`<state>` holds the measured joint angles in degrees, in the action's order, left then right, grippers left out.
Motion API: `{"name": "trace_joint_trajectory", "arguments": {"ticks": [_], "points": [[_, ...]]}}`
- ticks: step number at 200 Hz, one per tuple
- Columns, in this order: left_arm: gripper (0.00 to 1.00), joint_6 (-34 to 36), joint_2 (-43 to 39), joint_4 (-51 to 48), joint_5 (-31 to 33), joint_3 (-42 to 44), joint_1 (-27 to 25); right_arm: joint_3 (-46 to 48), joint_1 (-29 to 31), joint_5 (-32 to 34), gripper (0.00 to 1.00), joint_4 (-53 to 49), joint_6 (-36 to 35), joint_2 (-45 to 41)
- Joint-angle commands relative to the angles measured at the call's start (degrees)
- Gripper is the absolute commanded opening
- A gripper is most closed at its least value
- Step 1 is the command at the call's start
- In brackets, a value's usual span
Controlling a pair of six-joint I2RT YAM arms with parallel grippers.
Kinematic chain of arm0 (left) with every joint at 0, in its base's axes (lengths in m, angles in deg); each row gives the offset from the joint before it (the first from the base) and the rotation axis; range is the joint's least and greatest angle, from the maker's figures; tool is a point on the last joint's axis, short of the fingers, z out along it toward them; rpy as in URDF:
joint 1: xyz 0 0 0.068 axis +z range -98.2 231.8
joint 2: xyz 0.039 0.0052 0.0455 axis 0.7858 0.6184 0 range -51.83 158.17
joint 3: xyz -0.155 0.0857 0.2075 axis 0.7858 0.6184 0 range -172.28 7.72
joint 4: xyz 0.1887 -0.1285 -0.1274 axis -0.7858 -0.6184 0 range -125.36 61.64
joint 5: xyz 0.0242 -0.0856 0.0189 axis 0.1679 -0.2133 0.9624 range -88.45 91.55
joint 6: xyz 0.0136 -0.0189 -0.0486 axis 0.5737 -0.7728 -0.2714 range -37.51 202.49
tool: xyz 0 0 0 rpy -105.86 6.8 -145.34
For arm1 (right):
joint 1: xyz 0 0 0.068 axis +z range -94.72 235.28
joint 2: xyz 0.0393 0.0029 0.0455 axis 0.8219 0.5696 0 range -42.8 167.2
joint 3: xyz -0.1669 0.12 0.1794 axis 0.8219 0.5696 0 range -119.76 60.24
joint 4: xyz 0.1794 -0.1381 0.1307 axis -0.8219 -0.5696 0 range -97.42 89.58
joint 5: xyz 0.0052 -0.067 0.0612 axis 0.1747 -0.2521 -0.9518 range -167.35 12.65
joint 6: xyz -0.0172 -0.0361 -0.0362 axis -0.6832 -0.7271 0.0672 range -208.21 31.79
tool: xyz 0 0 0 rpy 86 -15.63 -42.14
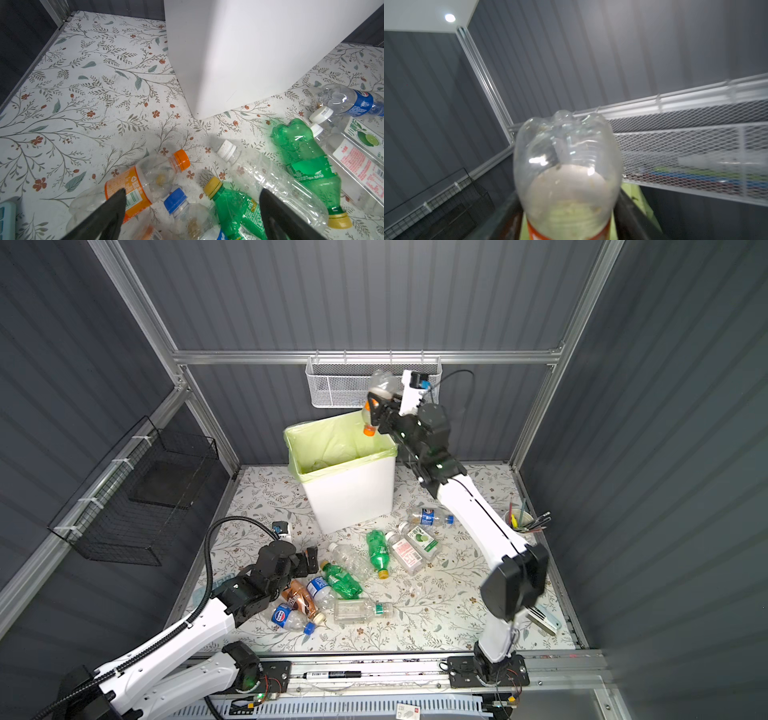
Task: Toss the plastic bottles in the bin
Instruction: 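Lift the orange-labelled bottle with the right gripper and release it into the bin, then withdraw the right gripper from the bin while the left gripper reaches into the pile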
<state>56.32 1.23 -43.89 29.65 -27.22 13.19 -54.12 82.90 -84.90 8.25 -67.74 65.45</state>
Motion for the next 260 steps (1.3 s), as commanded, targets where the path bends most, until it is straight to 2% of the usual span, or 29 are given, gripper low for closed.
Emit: {"name": "trace_joint_trajectory", "arguments": {"ticks": [1,41,74,114,133,171,190,204,217,238,260], "points": [[1.00,-0.2,-0.5,-1.9,1.0,-0.6,-0.4,-7.3,0.7,-2.7,0.99,-15.6,-2.1,2.4],[1.00,0.6,-2.3,-2.4,2.0,0.0,-0.6,7.0,1.1,5.2,0.99,-8.9,-5.7,-9.1],[1.00,1.9,-1.5,-2.1,2.1,-0.9,-1.3,17.2,0.6,7.0,0.99,-6.6,-6.9,-16.1],[1.00,0.2,-1.7,-3.1,4.5,-0.6,-2.4,32.5,-1.1,6.8,0.99,-5.0,-5.3,-23.0],[1.00,-2.4,-2.8,-5.9,7.4,-0.2,-2.4,41.1,-2.3,6.3,0.99,-3.6,-4.0,-26.1],[1.00,-3.3,-2.2,-10.9,8.7,-1.2,-2.4,55.6,-5.5,3.8,0.99,-1.3,-1.3,-31.7],[1.00,-4.7,-0.6,-11.1,6.3,-1.9,-2.4,61.0,-7.0,4.9,0.99,-2.0,0.4,-34.3],[1.00,-5.2,0.3,-8.4,1.5,-1.5,-2.5,65.4,-8.2,5.4,0.99,-2.0,1.5,-36.3],[1.00,-2.3,1.2,-5.4,-0.9,-1.2,-4.6,69.2,-9.3,5.5,0.99,-2.0,2.3,-38.2],[1.00,6.5,4.2,-3.3,1.9,-3.1,-12.4,74.2,-11.5,6.1,0.99,-2.7,3.6,-41.4],[1.00,16.1,11.1,-4.8,2.2,-8.0,-18.9,78.0,-14.1,6.4,0.99,-3.2,4.9,-43.8]]}}
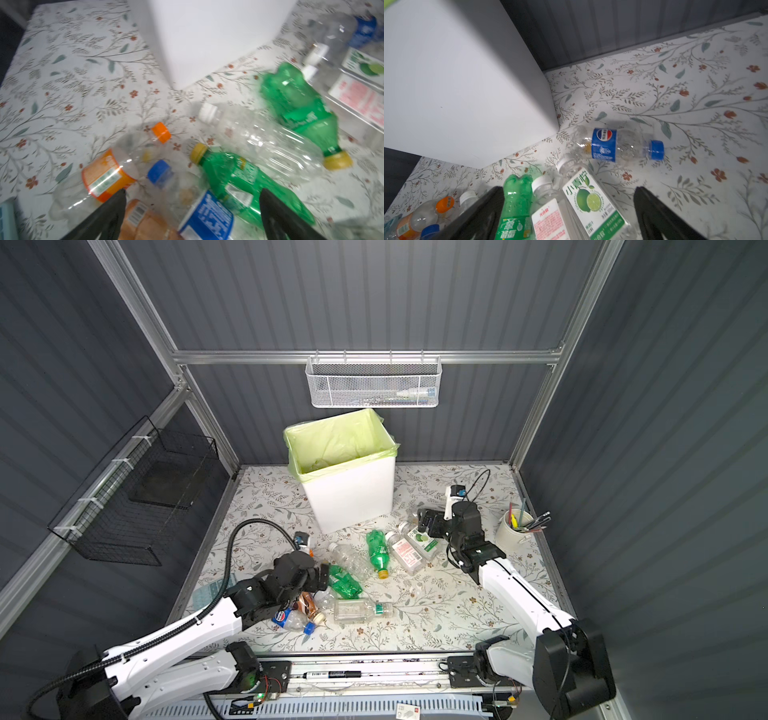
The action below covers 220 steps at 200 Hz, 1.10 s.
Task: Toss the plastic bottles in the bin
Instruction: 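Withdraw the right gripper from the bin while the left gripper reaches into the pile, then close the left gripper on the green-labelled clear bottle with white cap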
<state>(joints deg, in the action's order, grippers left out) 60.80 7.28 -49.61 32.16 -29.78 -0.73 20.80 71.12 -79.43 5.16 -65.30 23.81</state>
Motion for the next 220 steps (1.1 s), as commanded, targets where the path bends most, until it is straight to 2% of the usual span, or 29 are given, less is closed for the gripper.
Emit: {"name": "trace_joint_trajectory", "arguments": {"ticks": [1,24,47,82,107,138,220], "points": [[1.00,12.1,5.4,0.8,-0.3,-5.7,-5.3,3.2,-2.4,1.0,0.99,-0.1,2.5,-3.0],[1.00,20.5,10.9,-0.6,-3.5,-9.3,-9.2,5.9,-4.4,1.1,0.99,-0.4,3.2,-6.5],[1.00,27.1,13.5,-1.8,-11.3,-11.4,-10.6,7.0,-5.5,1.1,0.99,-0.7,3.3,-7.9],[1.00,33.1,17.9,-9.1,-19.7,-15.3,-11.2,7.1,-6.0,0.7,0.99,-1.1,3.4,-7.5],[0.96,34.6,23.3,-14.5,-22.0,-18.1,-12.6,7.1,-6.2,0.1,0.99,-0.8,3.7,-6.8],[0.91,35.7,28.0,-16.6,-22.9,-19.1,-14.2,6.8,-6.3,-0.1,0.99,-0.7,3.9,-6.2],[0.88,36.2,31.8,-17.0,-26.2,-19.8,-14.7,6.8,-6.8,-0.8,0.99,-1.0,4.2,-5.0]]}}
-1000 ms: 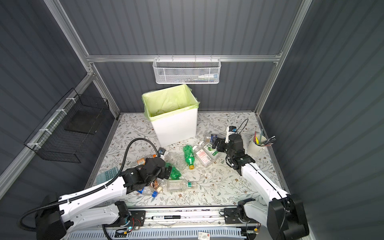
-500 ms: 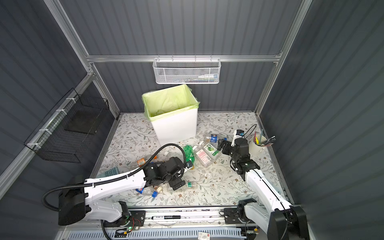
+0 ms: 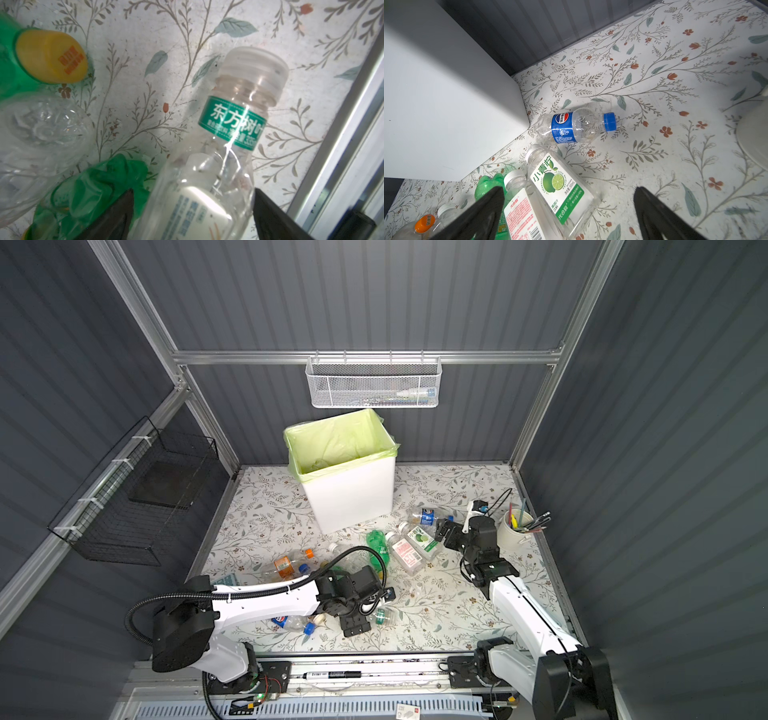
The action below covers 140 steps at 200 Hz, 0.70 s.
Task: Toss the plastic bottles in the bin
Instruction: 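Close the left gripper on the green-labelled clear bottle with white cap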
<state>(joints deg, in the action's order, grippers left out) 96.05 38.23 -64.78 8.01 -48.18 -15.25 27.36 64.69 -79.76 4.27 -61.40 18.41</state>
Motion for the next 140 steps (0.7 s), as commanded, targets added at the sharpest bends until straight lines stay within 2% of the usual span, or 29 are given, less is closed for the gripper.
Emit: {"name": "trace_joint_trajectory", "arguments": {"ticks": [1,78,124,140], "points": [[0.88,1.0,0.9,-1.8,-2.1,-1.5,-0.2,0.3,-0.4,-0.5,0.99,-0.1,0.3,0.4],[0.78,0.9,2.8,0.1,-3.3,-1.1,-0.4,0.3,-1.0,-1.1,0.99,0.0,0.4,0.8],[0.67,1.1,3.3,0.9,-4.2,-1.3,-0.3,0.4,-1.7,-1.4,0.99,-0.1,0.5,0.8],[0.60,0.9,3.3,1.1,-4.3,-1.3,-0.3,0.4,-1.9,-1.6,0.99,-0.2,0.6,0.7]]}}
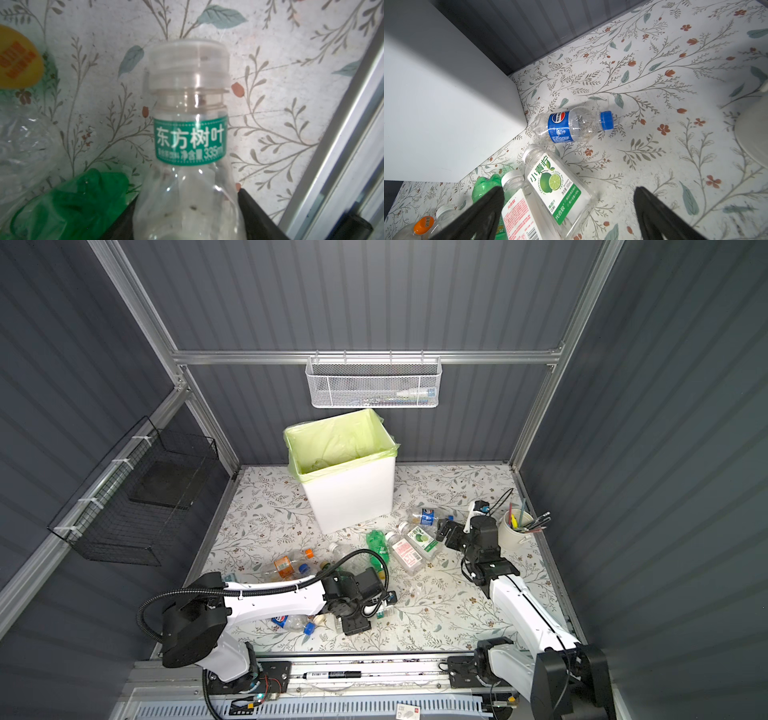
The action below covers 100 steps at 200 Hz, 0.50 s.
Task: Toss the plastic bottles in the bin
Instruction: 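Close the left gripper on the green-labelled clear bottle with white cap, then lift the green-labelled bottle with the left gripper and drop it into the bin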
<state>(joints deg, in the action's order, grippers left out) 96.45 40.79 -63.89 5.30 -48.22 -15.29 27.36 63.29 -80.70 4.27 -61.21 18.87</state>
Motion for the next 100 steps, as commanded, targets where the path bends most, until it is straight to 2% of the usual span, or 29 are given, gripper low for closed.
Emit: {"name": "trace_joint_trajectory", "arguments": {"ticks": [1,19,35,52,66,83,100], "points": [[0.59,0.5,0.7,0.2,-1.6,-1.2,-0.3,0.4,-0.5,-0.7,0.99,-0.2,0.4,0.2],[0.50,0.0,-0.5,1.4,-1.6,-1.5,-0.3,0.6,-0.8,-0.9,0.99,-0.3,0.4,-0.1],[0.47,-0.3,-2.5,2.6,-1.4,-1.8,-0.3,0.7,-0.9,-0.9,0.99,-0.4,0.4,-0.2],[0.40,-1.2,-5.4,4.3,1.8,-2.4,-0.2,0.7,-1.2,-0.9,0.99,-0.6,0.2,-0.5],[0.33,-3.1,-8.2,6.0,8.6,-3.6,-0.1,0.6,-1.4,-0.8,0.99,-0.9,0.2,-1.0],[0.31,-4.5,-12.5,8.8,16.6,-6.2,0.4,0.3,-1.8,-0.7,0.99,-1.5,-0.1,-2.0],[0.29,-2.2,-17.0,14.5,26.0,-8.5,0.9,-0.2,-2.0,-0.5,0.99,-1.8,-0.5,-2.8]]}}
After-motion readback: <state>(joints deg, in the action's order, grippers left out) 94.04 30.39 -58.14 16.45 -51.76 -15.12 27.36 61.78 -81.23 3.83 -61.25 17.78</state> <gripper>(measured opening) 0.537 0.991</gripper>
